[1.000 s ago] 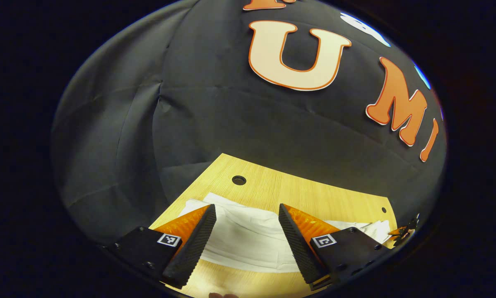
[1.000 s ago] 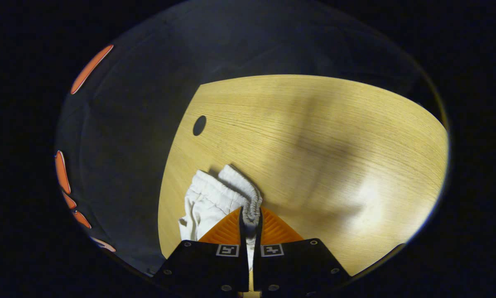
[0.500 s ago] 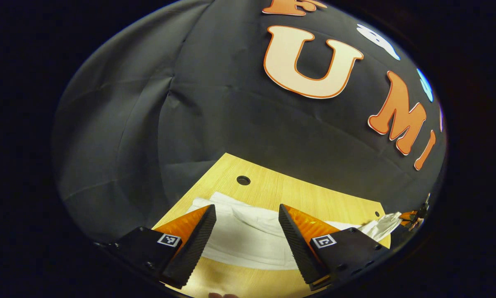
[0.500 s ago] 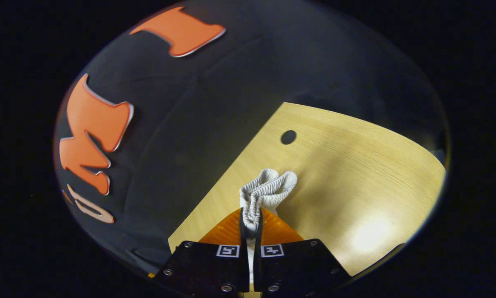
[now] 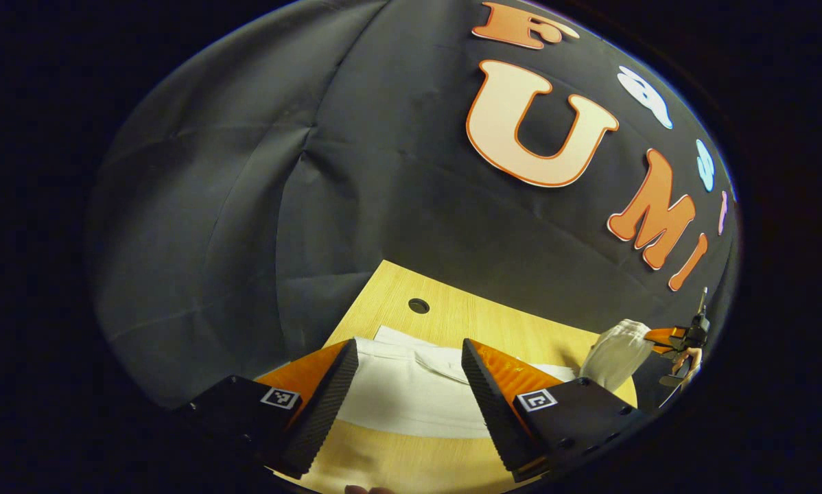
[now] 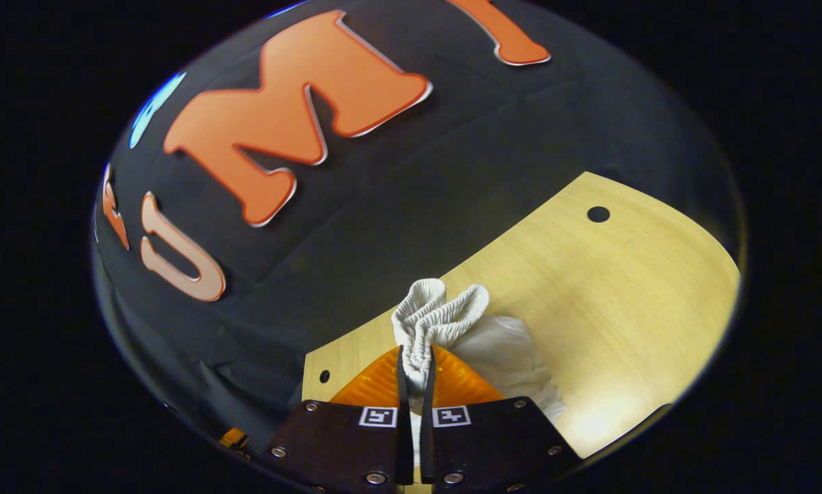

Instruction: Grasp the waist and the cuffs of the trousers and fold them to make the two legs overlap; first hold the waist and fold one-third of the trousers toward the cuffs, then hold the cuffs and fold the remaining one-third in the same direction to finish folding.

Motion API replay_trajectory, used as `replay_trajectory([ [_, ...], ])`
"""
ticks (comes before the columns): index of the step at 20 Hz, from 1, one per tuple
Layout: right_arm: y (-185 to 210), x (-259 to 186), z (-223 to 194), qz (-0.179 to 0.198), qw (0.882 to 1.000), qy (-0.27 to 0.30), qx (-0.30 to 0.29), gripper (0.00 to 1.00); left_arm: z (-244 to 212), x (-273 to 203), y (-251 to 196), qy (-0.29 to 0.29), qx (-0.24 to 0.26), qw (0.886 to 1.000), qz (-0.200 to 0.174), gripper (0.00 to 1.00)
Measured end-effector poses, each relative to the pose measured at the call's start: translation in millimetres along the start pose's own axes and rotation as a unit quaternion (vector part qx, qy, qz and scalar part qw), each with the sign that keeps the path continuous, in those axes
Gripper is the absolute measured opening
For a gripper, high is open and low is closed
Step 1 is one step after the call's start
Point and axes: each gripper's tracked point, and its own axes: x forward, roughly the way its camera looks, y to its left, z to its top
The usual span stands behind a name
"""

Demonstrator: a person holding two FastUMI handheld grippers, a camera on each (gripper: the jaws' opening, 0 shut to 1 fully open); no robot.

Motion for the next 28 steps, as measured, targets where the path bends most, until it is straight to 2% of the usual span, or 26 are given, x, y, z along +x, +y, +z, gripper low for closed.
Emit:
replay_trajectory([
  [3,-2.7,0.3,0.9,0.011,0.999,0.026,-0.019,0.04,1.5,-0.3,-0.2,0.002,-0.003,1.000,-0.014,0.99],
  [4,-3.7,0.0,3.3,0.012,0.999,0.036,-0.026,0.04,1.8,0.3,-0.1,0.004,0.000,1.000,-0.018,0.96],
  [5,-4.2,-2.2,5.4,0.010,0.998,0.045,-0.035,0.04,1.4,0.8,-0.7,0.005,0.006,1.000,-0.020,1.00],
  [10,-5.8,-10.2,14.1,-0.008,0.991,0.103,-0.081,0.04,-11.2,12.8,-9.5,0.024,0.014,0.999,-0.028,1.00],
  [12,0.6,-11.8,21.8,-0.015,0.989,0.104,-0.108,0.05,-14.9,15.1,-9.7,0.029,0.018,0.999,-0.025,0.96],
  [14,1.9,-14.7,19.0,-0.010,0.986,0.109,-0.127,0.10,-16.8,15.4,-11.1,0.035,0.021,0.999,-0.023,0.99],
  [16,-0.9,-14.6,20.1,0.002,0.985,0.129,-0.118,0.20,-19.2,18.3,-10.2,0.039,0.013,0.999,-0.024,0.99],
  [17,-3.2,-17.1,26.3,0.006,0.985,0.134,-0.112,0.18,-20.3,19.4,-9.2,0.040,0.010,0.999,-0.023,0.99],
  [19,-4.1,-19.2,39.7,0.015,0.985,0.135,-0.108,0.55,-21.1,20.7,-5.5,0.045,0.007,0.999,-0.021,0.99],
  [20,-5.6,-20.8,46.9,0.012,0.985,0.132,-0.107,0.64,-24.0,22.6,-2.7,0.049,0.004,0.999,-0.020,0.96],
  [22,-6.6,-29.4,49.7,0.014,0.986,0.127,-0.102,0.96,-32.3,26.1,-0.2,0.060,-0.012,0.998,-0.023,0.96],
  [24,-4.2,-31.5,40.4,0.017,0.987,0.130,-0.098,0.98,-42.1,29.2,1.3,0.075,-0.036,0.996,-0.025,0.99],
  [28,-13.4,-35.4,28.4,0.018,0.985,0.144,-0.090,0.98,-68.9,33.7,3.8,0.107,-0.085,0.990,-0.020,0.99],
])
